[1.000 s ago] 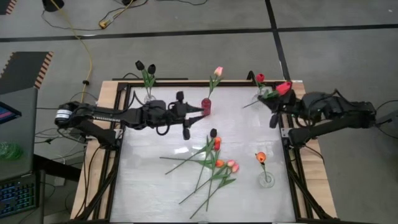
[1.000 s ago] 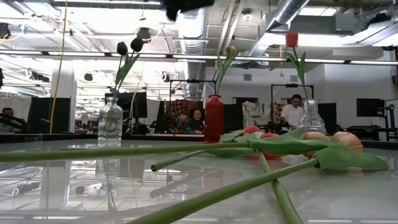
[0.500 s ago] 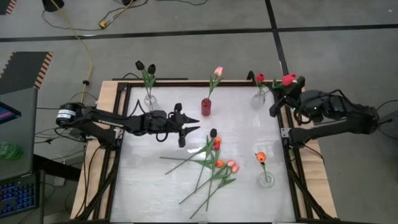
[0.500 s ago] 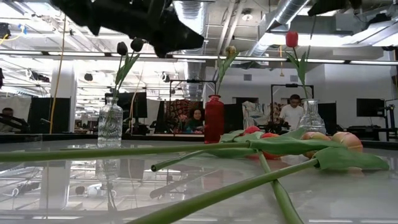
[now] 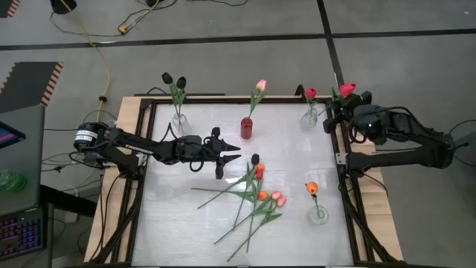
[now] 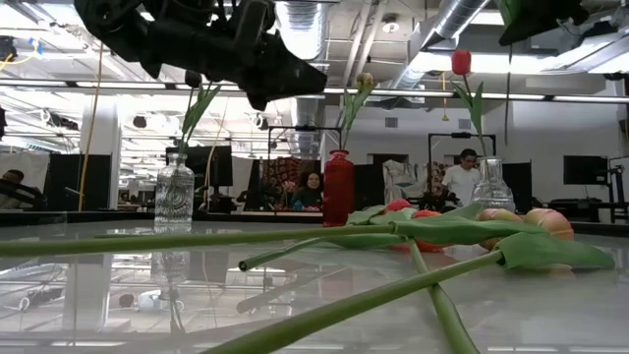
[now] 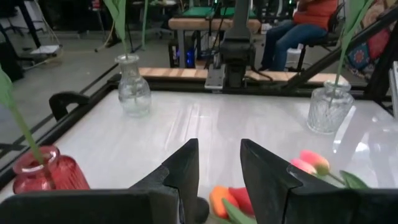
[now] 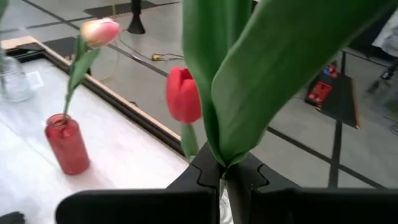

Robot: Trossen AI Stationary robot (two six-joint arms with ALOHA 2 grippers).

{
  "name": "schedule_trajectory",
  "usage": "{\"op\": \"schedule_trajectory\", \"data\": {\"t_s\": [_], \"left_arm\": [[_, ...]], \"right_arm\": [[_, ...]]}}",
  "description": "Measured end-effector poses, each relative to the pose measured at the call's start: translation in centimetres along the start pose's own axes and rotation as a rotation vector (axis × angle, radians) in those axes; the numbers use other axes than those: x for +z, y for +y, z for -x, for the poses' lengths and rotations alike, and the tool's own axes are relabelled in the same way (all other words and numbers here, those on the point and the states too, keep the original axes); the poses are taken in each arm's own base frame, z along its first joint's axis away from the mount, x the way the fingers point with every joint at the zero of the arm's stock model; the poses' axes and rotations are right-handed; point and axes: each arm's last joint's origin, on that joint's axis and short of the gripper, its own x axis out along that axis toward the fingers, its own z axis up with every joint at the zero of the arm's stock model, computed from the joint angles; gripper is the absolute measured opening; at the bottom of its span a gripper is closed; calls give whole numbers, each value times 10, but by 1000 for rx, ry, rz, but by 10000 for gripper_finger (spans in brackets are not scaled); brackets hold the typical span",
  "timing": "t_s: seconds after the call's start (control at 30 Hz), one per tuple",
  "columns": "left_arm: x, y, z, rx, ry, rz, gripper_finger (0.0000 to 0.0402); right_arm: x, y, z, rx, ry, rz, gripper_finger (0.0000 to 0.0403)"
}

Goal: Sort flowers into vase by color
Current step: Put the left red flower into the top right transparent vase

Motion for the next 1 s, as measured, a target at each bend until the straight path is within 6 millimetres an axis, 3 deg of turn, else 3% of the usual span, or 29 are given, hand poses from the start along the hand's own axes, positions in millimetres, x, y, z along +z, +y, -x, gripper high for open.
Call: {"op": "schedule_trajectory", "data": {"t_s": [0.33,0.7,1.0], "left_arm": [[0,0,0,0,0,9,105],[0,0,0,1,1,10,105],[0,0,0,1,1,27,105]], "right_arm": [[-9,3,-19,-93,-7,-58,36],[-6,1,-24,-132,-33,-113,36],[-7,7,-41,-186,20,-121,36]]}}
